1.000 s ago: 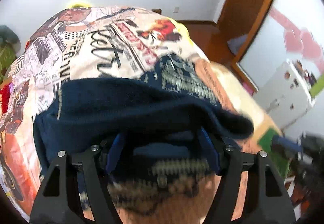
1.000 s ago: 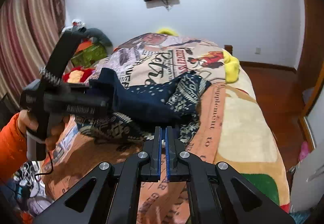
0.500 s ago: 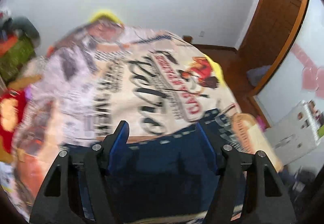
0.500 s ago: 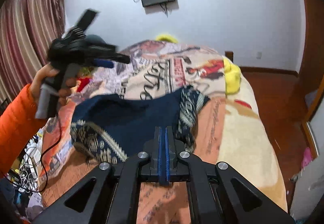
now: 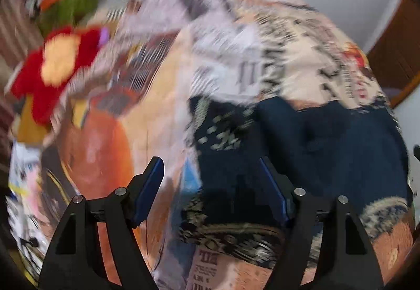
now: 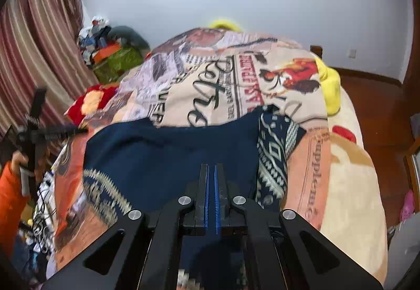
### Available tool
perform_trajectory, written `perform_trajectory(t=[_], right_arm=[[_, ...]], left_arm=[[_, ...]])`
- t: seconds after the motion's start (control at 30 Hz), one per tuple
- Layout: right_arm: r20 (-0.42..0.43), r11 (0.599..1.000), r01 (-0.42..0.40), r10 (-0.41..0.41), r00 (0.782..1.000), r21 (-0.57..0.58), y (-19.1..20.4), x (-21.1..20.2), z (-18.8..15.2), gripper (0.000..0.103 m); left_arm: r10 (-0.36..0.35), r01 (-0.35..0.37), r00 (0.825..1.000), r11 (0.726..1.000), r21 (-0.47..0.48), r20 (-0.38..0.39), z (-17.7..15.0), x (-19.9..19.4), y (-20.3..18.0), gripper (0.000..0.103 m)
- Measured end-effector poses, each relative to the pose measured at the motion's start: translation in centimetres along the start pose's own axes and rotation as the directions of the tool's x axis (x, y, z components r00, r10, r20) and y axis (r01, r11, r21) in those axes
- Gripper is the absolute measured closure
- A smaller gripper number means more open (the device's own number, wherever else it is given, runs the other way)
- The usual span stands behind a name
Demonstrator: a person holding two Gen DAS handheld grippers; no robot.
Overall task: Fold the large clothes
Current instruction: 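Grasp the folded bundle edges with both grippers and fold it over again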
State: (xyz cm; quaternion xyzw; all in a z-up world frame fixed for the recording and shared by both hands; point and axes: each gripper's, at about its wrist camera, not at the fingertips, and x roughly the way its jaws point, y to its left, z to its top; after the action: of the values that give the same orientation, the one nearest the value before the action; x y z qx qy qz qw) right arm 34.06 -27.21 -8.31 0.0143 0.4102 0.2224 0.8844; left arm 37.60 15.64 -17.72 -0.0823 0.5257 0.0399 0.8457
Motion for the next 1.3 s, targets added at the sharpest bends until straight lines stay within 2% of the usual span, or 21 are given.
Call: perform_trajectory(t=[0.1, 0.13, 0.27, 0.4, 0.43, 0.47, 0.5, 0.53, 0.57, 0.6, 0.63, 0.67, 0.73, 0.77, 0.8, 0.87, 0.93, 0.97, 1.07, 1.17, 1.3], right_arm=[[-0.053, 1.0, 0.02, -0.019, 0.998, 0.007, 0.0, 1.9, 0.5, 0.103], [-0.062, 1.0, 0.03, -0.029, 0.998, 0.003, -0.1, 2.2, 0.6, 0.103], [-0.026, 0.997, 0.074, -0.075, 0.997, -0.011, -0.7, 2.9, 1.6, 0.103], [-0.126, 0.992, 0.12, -0.116, 0.985, 0.026, -2.1, 5.3, 3.1, 0.103], [-0.147, 0.992, 0.123, -0.117, 0.982, 0.03, -2.4, 5.9, 3.2, 0.097], [-0.164, 0.992, 0.125, -0.118, 0.979, 0.032, -2.6, 6.6, 3.3, 0.084], [-0.179, 0.992, 0.121, -0.113, 0.977, 0.031, -2.7, 7.1, 3.4, 0.076], [-0.186, 0.994, 0.106, -0.098, 0.978, 0.033, -2.8, 7.8, 3.4, 0.059], [-0.181, 0.996, 0.087, -0.078, 0.98, 0.037, -2.8, 8.2, 3.4, 0.046], [-0.18, 0.997, 0.072, -0.064, 0.981, 0.038, -2.6, 8.4, 3.4, 0.043], [-0.189, 0.998, 0.055, -0.049, 0.981, 0.025, -2.3, 9.0, 3.2, 0.042], [-0.206, 0.998, 0.065, -0.066, 0.976, -0.009, -1.8, 9.8, 3.0, 0.042], [-0.234, 0.99, 0.123, -0.138, 0.963, -0.076, -1.0, 11.2, 2.7, 0.042], [-0.24, 0.987, 0.135, -0.153, 0.959, -0.09, -0.8, 11.8, 2.6, 0.042], [-0.234, 0.987, 0.136, -0.152, 0.96, -0.085, -0.9, 11.9, 2.7, 0.044], [-0.222, 0.992, 0.117, -0.123, 0.967, -0.04, -1.6, 11.8, 3.1, 0.073], [-0.229, 0.996, 0.088, -0.083, 0.97, 0.01, -2.3, 11.9, 3.4, 0.088], [-0.225, 0.997, 0.064, -0.054, 0.973, 0.033, -2.7, 11.8, 3.4, 0.092], [-0.183, 0.998, 0.062, -0.063, 0.981, -0.011, -2.1, 10.9, 3.5, 0.095], [-0.103, 0.996, 0.073, -0.077, 0.992, -0.044, -1.3, 8.9, 4.2, 0.095], [-0.012, 0.997, 0.074, -0.075, 0.997, -0.029, -1.6, 6.3, 6.5, 0.096]], left_arm=[[-0.04, 0.038, 0.998, 0.998, -0.058, -0.04, -0.1, 3.2, 1.2, 0.031], [-0.073, 0.068, 0.995, 0.995, -0.074, -0.062, -0.2, 4.5, 1.3, 0.03], [-0.143, 0.137, 0.985, 0.989, -0.063, -0.092, -0.8, 7.3, -0.2, 0.03], [-0.176, 0.169, 0.98, 0.982, -0.081, -0.09, -1.3, 8.1, -0.8, 0.03], [-0.202, 0.193, 0.976, 0.976, -0.101, -0.086, -1.6, 8.1, -0.6, 0.034], [-0.221, 0.212, 0.972, 0.971, -0.108, -0.08, -1.8, 8.1, -0.5, 0.04], [-0.235, 0.227, 0.969, 0.968, -0.108, -0.072, -2.2, 8.0, -0.4, 0.042], [-0.23, 0.223, 0.971, 0.97, -0.099, -0.065, -2.5, 7.8, -0.5, 0.048], [-0.209, 0.204, 0.977, 0.976, -0.074, -0.051, -2.9, 7.4, -0.8, 0.059], [-0.188, 0.185, 0.981, 0.981, -0.06, -0.045, -3.2, 7.1, -1.0, 0.065], [-0.156, 0.154, 0.987, 0.987, -0.045, -0.036, -3.5, 6.7, -1.2, 0.077], [-0.126, 0.126, 0.992, 0.991, -0.034, -0.023, -3.8, 6.2, -1.3, 0.086], [-0.107, 0.107, 0.994, 0.993, -0.042, 0.002, -4.4, 5.4, -1.0, 0.093], [-0.098, 0.099, 0.995, 0.993, -0.057, 0.016, -4.8, 4.8, -0.6, 0.099], [-0.098, 0.1, 0.995, 0.992, -0.072, 0.024, -5.1, 4.3, -0.1, 0.1], [-0.114, 0.118, 0.992, 0.987, -0.105, 0.048, -5.4, 3.3, 1.0, 0.1], [-0.113, 0.119, 0.992, 0.985, -0.122, 0.054, -5.2, 2.9, 1.8, 0.1], [-0.109, 0.116, 0.993, 0.985, -0.127, 0.055, -5.3, 2.7, 1.9, 0.103], [-0.052, 0.062, 0.995, 0.991, -0.121, 0.084, -5.8, 1.2, 2.5, 0.103], [-0.046, 0.059, 0.993, 0.99, -0.125, 0.106, -5.8, 0.3, 3.1, 0.103], [-0.048, 0.059, 0.992, 0.994, -0.095, 0.117, -4.5, -0.1, 2.9, 0.103]])
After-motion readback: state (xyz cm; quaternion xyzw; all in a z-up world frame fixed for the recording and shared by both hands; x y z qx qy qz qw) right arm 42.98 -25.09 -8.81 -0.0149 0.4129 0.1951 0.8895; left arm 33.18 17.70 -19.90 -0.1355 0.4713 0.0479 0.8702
